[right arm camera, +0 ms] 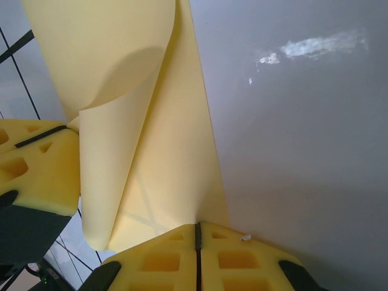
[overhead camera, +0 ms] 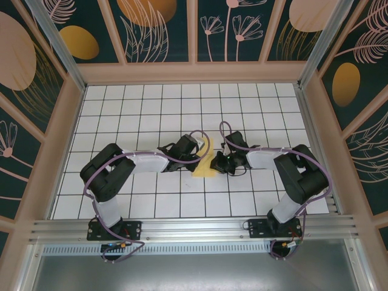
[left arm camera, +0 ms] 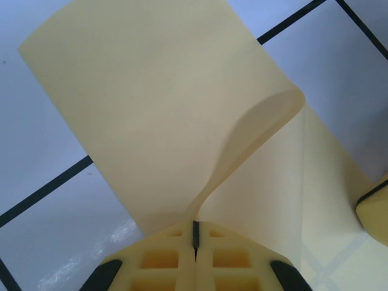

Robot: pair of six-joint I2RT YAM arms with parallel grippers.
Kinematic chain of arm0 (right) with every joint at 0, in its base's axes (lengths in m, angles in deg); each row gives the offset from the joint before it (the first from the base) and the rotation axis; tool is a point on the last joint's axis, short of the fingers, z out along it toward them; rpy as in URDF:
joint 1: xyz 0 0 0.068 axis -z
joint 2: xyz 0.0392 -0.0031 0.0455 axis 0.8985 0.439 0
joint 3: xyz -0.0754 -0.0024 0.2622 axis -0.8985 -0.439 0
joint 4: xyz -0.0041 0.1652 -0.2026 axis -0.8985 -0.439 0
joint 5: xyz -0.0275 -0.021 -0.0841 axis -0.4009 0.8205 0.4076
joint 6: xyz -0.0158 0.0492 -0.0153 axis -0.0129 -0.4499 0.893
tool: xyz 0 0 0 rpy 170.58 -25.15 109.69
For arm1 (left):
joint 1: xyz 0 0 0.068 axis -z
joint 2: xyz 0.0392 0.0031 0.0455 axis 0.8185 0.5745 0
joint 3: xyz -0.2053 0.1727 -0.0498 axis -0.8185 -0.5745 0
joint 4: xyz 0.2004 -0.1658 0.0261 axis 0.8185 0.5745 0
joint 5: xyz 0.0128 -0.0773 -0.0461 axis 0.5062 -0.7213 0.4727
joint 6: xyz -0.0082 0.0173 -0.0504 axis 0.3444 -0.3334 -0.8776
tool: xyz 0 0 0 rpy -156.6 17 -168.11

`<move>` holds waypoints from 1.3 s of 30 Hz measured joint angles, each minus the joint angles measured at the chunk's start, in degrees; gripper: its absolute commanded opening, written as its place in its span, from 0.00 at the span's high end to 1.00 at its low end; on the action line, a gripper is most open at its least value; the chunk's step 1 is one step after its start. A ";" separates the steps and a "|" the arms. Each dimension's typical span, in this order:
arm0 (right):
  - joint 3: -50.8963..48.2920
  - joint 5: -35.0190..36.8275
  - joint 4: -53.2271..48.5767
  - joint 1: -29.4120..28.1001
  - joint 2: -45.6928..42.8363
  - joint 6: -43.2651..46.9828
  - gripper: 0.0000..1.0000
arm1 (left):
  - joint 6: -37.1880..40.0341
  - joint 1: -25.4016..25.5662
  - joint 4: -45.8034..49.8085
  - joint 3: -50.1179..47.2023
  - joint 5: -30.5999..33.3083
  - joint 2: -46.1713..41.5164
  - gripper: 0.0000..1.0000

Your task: Fold a paper plane with a square sheet of paper (fold left side to right side)

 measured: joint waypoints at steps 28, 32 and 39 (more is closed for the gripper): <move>-0.04 -0.15 0.04 0.13 -0.31 -0.09 0.90 | -0.02 -0.09 -1.07 -0.63 -0.07 0.42 1.00; -1.01 -0.24 0.17 1.44 -3.10 -0.92 0.91 | -0.02 -0.09 -1.29 -0.63 -0.09 0.50 1.00; -1.05 -1.05 5.14 3.04 -7.19 -4.07 0.96 | 0.00 -0.09 -1.33 -0.63 -0.11 0.55 1.00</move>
